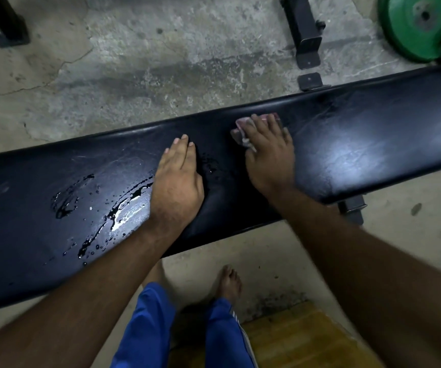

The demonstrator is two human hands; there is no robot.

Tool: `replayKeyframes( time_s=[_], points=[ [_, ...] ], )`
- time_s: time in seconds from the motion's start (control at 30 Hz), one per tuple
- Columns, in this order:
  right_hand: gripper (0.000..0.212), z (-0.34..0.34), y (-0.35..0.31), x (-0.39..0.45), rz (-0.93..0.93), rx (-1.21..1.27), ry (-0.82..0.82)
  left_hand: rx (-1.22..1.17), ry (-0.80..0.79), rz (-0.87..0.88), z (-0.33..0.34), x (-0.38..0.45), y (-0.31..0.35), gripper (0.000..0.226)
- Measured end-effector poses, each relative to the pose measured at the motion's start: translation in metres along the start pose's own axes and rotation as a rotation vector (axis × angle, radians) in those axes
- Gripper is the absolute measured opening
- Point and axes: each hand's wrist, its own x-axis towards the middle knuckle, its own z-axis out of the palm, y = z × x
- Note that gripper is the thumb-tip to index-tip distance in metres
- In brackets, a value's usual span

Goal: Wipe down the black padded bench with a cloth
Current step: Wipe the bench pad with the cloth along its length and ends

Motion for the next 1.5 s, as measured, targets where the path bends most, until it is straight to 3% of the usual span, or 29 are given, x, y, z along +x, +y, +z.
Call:
replayKeyframes(
  time_s=[0.03, 0.1, 0.17, 0.2, 0.3, 0.33, 0.43, 0.47, 0.57, 0.6, 0.67, 0.73, 0.77, 0.87, 0.9, 0.97, 1.03, 1.07, 1.17, 1.2, 1.27, 1.33, 1.37, 1.47, 1.5],
  points=[
    [0.063, 0.006, -0.019, -0.009, 0.043, 0.018, 0.011, 0.001, 0.000, -0.003, 0.000, -0.002, -0.001, 0.057],
    [0.060, 0.020, -0.041, -0.045, -0.242, 0.006, -0.032, 0.003, 0.006, -0.012, 0.001, -0.006, -0.005, 0.056],
    [0.058, 0.017, -0.013, -0.065, -0.463, -0.075, -0.107, 0.008, 0.010, -0.011, 0.002, -0.013, -0.004, 0.056],
    [0.059, 0.012, 0.006, -0.059, -0.417, -0.092, -0.087, 0.014, 0.006, -0.008, 0.002, -0.017, -0.002, 0.056],
    [0.065, 0.008, -0.004, -0.051, 0.033, -0.007, 0.020, 0.022, -0.002, -0.004, 0.003, -0.026, 0.000, 0.056],
    [0.065, 0.013, -0.024, -0.064, 0.008, -0.018, -0.013, 0.020, -0.001, -0.008, 0.003, -0.028, -0.001, 0.056],
    [0.065, 0.025, -0.034, -0.116, -0.436, -0.040, -0.152, 0.010, 0.015, -0.001, 0.000, -0.033, -0.008, 0.055],
    [0.065, 0.021, -0.016, -0.113, -0.458, -0.076, -0.147, 0.008, 0.020, 0.007, -0.002, -0.036, -0.010, 0.055],
    [0.068, 0.016, -0.003, -0.094, 0.004, -0.057, 0.000, 0.013, 0.034, 0.008, -0.006, -0.043, -0.019, 0.053],
    [0.070, 0.020, -0.021, -0.100, 0.072, -0.033, 0.023, 0.017, 0.032, -0.002, -0.007, -0.045, -0.022, 0.054],
    [0.070, 0.032, -0.064, -0.132, -0.197, -0.021, -0.036, 0.017, 0.029, -0.022, -0.009, -0.045, -0.027, 0.054],
    [0.070, 0.033, -0.057, -0.139, -0.484, -0.081, -0.139, 0.012, 0.024, -0.010, -0.011, -0.048, -0.031, 0.052],
    [0.069, 0.028, -0.042, -0.122, -0.471, -0.095, -0.118, 0.011, 0.024, -0.001, -0.012, -0.049, -0.034, 0.051],
    [0.068, 0.023, -0.038, -0.077, 0.020, -0.044, 0.086, 0.037, 0.033, -0.004, -0.014, -0.051, -0.048, 0.051],
    [0.069, 0.027, -0.056, -0.082, 0.056, -0.058, 0.085, 0.041, 0.020, -0.011, -0.015, -0.051, -0.051, 0.051],
    [0.070, 0.039, -0.090, -0.114, -0.253, -0.065, -0.023, 0.029, 0.005, -0.017, -0.018, -0.050, -0.053, 0.051],
    [0.069, 0.034, -0.072, -0.111, -0.510, -0.132, -0.124, 0.001, 0.003, -0.015, -0.022, -0.050, -0.054, 0.051],
    [0.067, 0.028, -0.053, -0.088, -0.493, -0.159, -0.096, -0.012, 0.008, -0.014, -0.024, -0.049, -0.055, 0.051],
    [0.066, 0.024, -0.047, -0.041, -0.001, -0.099, 0.079, -0.010, 0.042, -0.014, -0.025, -0.043, -0.064, 0.050],
    [0.067, 0.031, -0.062, -0.048, 0.019, -0.106, 0.081, -0.004, 0.033, -0.015, -0.025, -0.040, -0.064, 0.050],
    [0.068, 0.041, -0.086, -0.082, -0.311, -0.114, -0.008, 0.004, 0.019, -0.024, -0.025, -0.038, -0.063, 0.051],
    [0.067, 0.032, -0.067, -0.077, -0.537, -0.164, -0.127, 0.006, 0.018, -0.039, -0.027, -0.039, -0.061, 0.050],
    [0.066, 0.026, -0.051, -0.055, -0.488, -0.184, -0.095, 0.008, 0.022, -0.042, -0.027, -0.038, -0.060, 0.050],
    [0.068, 0.026, -0.060, -0.010, 0.015, -0.116, 0.088, 0.036, 0.038, -0.041, -0.025, -0.035, -0.064, 0.050],
    [0.068, 0.034, -0.077, -0.015, 0.008, -0.120, 0.102, 0.047, 0.030, -0.042, -0.025, -0.034, -0.065, 0.051]
  ],
)
